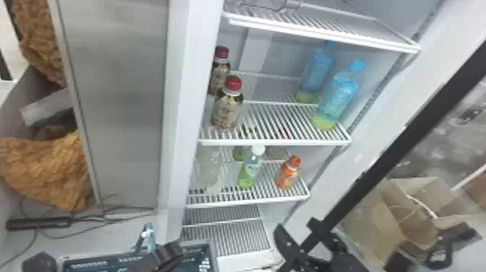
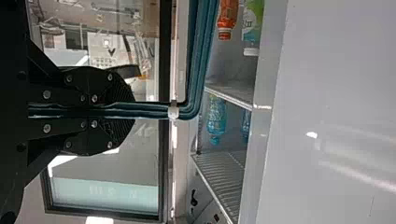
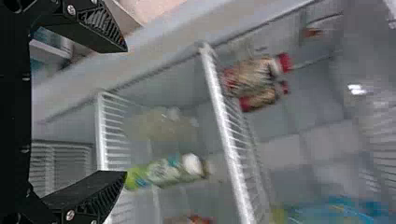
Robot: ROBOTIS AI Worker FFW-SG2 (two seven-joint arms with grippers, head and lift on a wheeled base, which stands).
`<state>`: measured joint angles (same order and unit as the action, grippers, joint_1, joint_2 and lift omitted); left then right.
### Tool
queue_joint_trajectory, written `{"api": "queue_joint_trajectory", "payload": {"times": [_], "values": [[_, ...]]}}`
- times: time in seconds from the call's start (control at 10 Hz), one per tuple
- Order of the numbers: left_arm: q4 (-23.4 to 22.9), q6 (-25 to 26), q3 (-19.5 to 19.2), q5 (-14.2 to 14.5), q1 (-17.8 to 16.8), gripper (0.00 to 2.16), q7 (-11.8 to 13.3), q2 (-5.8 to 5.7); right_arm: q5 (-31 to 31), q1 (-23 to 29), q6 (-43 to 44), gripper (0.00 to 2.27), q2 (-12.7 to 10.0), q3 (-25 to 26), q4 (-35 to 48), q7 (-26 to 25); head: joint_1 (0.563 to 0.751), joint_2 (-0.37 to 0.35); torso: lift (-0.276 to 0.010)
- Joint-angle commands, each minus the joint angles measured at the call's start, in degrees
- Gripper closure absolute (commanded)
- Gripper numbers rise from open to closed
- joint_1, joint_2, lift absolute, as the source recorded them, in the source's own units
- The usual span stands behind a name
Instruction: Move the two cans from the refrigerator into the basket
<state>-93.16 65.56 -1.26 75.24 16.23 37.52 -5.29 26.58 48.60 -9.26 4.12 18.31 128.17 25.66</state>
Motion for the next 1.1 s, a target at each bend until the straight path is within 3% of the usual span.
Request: {"api": "queue_joint_trajectory", "payload": {"times": [0.0,0.5,1.0], "values": [[0.0,0.1,0.0,-0.1,0.1,1.19,0.0,0.01,-0.3,3.3,6.9,0.11,-2.0,1.3,0.4,-0.1,0.695,-0.350,-0.031],[0.0,0.1,-0.3,-0.1,0.2,1.19,0.3,-0.07,-2.6,14.1,10.5,0.11,-3.9,2.8,6.6,-2.1,0.695,-0.350,-0.031],[-0.3,-0.2,-0.6,0.1,0.4,1.19,0.4,0.10,-3.3,14.7,18.3,0.11,-4.2,2.8,2.7,-2.2,0.695,-0.350,-0.031]]}}
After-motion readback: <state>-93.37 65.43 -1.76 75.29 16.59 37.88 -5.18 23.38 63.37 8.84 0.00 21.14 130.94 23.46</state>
